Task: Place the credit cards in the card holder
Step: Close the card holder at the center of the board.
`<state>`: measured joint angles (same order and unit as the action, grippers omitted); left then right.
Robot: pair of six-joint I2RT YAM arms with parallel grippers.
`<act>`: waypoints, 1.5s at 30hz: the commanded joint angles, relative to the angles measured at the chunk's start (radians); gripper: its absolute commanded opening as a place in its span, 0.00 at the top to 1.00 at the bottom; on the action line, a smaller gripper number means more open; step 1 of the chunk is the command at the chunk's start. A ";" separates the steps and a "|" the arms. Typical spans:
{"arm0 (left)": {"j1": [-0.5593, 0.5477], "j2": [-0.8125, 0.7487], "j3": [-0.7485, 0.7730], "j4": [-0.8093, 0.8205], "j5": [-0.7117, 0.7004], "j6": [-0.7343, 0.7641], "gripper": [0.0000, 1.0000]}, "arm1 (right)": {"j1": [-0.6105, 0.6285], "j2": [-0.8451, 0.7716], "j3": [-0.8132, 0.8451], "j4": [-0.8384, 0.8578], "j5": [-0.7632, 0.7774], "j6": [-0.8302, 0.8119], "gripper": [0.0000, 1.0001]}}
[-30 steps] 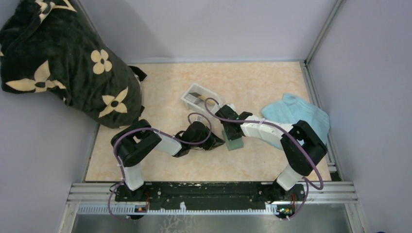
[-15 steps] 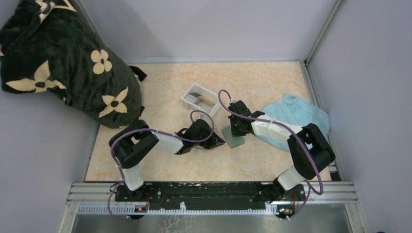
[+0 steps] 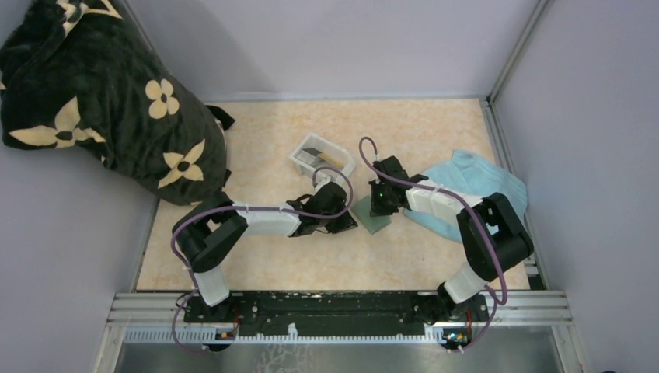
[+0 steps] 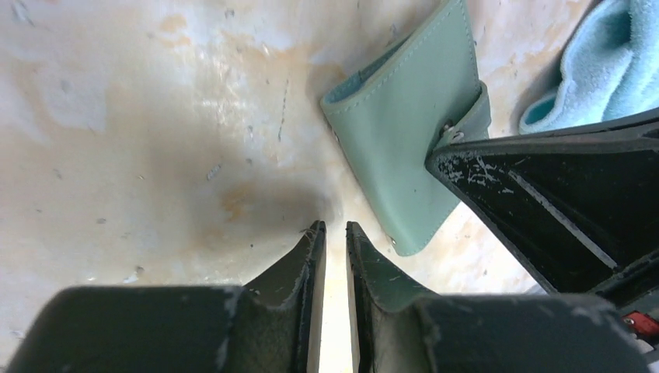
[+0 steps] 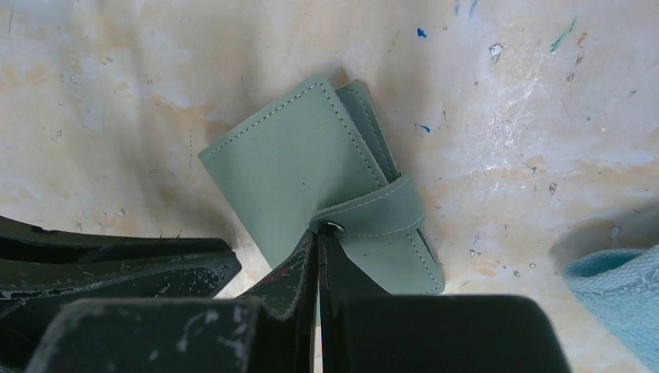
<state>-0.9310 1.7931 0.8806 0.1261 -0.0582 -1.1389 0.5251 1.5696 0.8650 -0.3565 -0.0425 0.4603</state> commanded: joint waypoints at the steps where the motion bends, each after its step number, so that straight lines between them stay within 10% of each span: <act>1: 0.006 0.021 0.082 -0.156 -0.079 0.096 0.77 | -0.033 0.107 -0.027 0.004 -0.025 0.019 1.00; 8: 0.019 0.060 0.184 -0.189 -0.091 0.151 0.77 | -0.046 0.098 -0.005 0.018 -0.103 0.018 1.00; 21: 0.027 0.144 0.243 -0.231 -0.094 0.122 0.77 | -0.045 -0.059 0.056 0.004 -0.140 0.010 0.66; 45: 0.034 0.152 0.234 -0.254 -0.077 0.139 0.77 | -0.084 -0.242 -0.061 0.053 0.058 0.092 0.65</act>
<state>-0.9066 1.9038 1.1191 -0.0631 -0.1341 -1.0283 0.4618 1.3266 0.8463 -0.3614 -0.0456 0.5186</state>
